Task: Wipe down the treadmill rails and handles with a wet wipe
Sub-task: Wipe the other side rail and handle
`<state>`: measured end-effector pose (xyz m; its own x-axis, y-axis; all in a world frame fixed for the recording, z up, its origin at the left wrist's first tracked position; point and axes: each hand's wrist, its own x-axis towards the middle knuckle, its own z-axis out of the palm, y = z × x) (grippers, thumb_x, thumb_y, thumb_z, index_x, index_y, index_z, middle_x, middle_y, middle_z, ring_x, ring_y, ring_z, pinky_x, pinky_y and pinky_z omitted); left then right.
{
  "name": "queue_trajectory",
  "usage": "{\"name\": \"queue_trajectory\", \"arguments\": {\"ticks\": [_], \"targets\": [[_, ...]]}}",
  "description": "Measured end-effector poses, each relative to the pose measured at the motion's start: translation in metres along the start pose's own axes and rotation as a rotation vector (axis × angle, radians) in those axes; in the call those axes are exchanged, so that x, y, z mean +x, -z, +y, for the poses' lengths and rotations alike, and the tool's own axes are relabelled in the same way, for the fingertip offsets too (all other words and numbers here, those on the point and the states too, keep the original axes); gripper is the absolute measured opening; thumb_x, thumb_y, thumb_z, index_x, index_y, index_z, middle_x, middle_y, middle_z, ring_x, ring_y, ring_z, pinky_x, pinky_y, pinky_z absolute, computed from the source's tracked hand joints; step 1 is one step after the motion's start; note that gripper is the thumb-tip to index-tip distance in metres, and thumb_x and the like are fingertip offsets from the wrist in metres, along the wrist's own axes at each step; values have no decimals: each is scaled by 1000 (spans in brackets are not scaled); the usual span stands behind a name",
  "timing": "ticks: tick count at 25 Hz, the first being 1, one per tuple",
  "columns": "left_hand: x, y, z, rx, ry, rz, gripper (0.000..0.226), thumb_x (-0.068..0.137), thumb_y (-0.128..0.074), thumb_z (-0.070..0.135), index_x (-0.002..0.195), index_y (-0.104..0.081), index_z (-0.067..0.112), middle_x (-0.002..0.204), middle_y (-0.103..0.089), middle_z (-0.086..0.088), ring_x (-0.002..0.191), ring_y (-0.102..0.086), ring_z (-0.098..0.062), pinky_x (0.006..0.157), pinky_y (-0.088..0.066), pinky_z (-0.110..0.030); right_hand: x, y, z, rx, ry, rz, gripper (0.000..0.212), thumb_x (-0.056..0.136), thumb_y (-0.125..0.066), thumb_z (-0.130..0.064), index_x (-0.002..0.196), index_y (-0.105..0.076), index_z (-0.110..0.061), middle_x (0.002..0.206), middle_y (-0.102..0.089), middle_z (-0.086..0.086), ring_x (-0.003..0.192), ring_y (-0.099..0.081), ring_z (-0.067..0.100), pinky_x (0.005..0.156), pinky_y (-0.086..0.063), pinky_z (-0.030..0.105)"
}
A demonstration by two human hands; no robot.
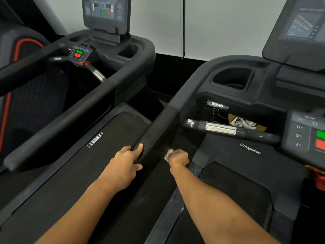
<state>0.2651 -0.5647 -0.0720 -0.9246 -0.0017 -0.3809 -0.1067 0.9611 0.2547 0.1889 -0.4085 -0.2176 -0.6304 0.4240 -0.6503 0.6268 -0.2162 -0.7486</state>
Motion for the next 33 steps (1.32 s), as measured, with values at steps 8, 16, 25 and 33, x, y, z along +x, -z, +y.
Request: {"name": "queue_trajectory", "arguments": {"ticks": [8, 16, 25, 33], "targets": [[27, 10, 53, -1, -188, 188, 67, 100, -52, 34, 156, -16, 34, 165, -3, 0, 150, -15, -27, 112, -36, -51, -8, 75, -116, -401, 931, -21, 12, 85, -64, -7, 82, -67, -18, 85, -62, -2, 76, -60, 11, 67, -45, 20], [80, 10, 97, 190, -165, 135, 61, 102, -47, 21, 156, -19, 23, 162, -10, -8, 149, -11, -37, 112, -32, -59, 53, 83, -148, -1155, 1186, -340, 34, 85, -58, 8, 112, -72, -8, 118, -58, 8, 105, -59, 24, 89, -50, 33], [81, -8, 102, 354, -116, 155, 77, 97, -55, 17, 156, -5, 19, 162, 2, -11, 148, -6, -43, 112, -30, -62, 79, 135, -166, -1516, 1532, -801, 19, 84, -62, -3, 96, -72, -14, 114, -58, -1, 112, -52, 18, 93, -49, 27], [83, 0, 103, 316, -111, 120, 75, 98, -56, 17, 157, -9, 21, 162, 1, -9, 148, -7, -40, 111, -32, -62, 61, 92, -142, -1363, 1561, -475, 29, 72, -78, -8, 100, -75, -17, 106, -66, -3, 99, -54, 21, 83, -49, 34]]}}
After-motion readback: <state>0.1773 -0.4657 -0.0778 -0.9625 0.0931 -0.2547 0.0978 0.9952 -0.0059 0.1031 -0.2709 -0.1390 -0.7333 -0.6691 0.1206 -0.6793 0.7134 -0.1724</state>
